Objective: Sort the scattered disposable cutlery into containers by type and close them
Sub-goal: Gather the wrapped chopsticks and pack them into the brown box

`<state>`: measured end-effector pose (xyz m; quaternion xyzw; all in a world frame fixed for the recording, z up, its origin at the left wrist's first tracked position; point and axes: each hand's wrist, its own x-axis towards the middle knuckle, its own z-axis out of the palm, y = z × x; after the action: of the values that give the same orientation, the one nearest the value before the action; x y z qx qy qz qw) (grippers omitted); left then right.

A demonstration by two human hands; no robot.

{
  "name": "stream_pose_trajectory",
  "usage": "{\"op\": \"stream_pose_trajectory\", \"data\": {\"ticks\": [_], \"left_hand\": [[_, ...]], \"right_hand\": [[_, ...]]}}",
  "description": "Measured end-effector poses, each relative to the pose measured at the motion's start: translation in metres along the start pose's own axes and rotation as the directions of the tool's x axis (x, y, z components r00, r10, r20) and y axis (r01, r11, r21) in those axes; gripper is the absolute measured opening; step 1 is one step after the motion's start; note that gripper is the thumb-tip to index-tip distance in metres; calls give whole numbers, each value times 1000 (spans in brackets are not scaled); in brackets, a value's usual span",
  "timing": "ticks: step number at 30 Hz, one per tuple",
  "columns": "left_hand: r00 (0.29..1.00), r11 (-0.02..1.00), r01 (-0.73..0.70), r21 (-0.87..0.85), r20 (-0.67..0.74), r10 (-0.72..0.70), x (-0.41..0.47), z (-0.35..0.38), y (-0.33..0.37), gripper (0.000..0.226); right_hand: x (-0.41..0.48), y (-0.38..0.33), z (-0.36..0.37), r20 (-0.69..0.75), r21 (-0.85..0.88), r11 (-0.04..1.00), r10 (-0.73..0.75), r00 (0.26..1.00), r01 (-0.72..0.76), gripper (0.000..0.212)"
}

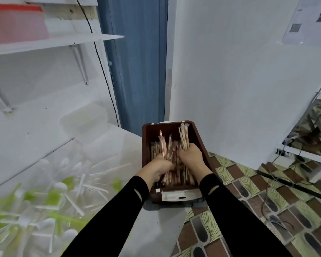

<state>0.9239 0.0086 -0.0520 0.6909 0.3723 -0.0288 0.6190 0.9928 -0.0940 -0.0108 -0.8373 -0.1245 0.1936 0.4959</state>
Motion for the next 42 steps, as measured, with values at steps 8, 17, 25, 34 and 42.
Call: {"op": "stream_pose_trajectory", "data": {"ticks": [8, 17, 25, 34, 42], "left_hand": [[987, 998, -29, 50, -155, 36, -41, -1, 27, 107], [953, 960, -211, 183, -178, 244, -42, 1, 23, 106], [952, 952, -192, 237, -190, 239, -46, 1, 25, 96], [911, 926, -280, 255, -234, 340, -46, 2, 26, 84], [960, 884, -126, 451, -168, 223, -36, 8, 19, 46]], "right_hand": [[-10, -2, -8, 28, -104, 991, -87, 996, 90, 61], [-5, 3, -4, 34, -136, 984, -109, 993, 112, 45], [-2, 4, 0, 17, -228, 964, -140, 990, 140, 27], [4, 5, 4, 63, -285, 940, -177, 982, 187, 19], [8, 13, 11, 208, -493, 844, -122, 971, 212, 18]]}}
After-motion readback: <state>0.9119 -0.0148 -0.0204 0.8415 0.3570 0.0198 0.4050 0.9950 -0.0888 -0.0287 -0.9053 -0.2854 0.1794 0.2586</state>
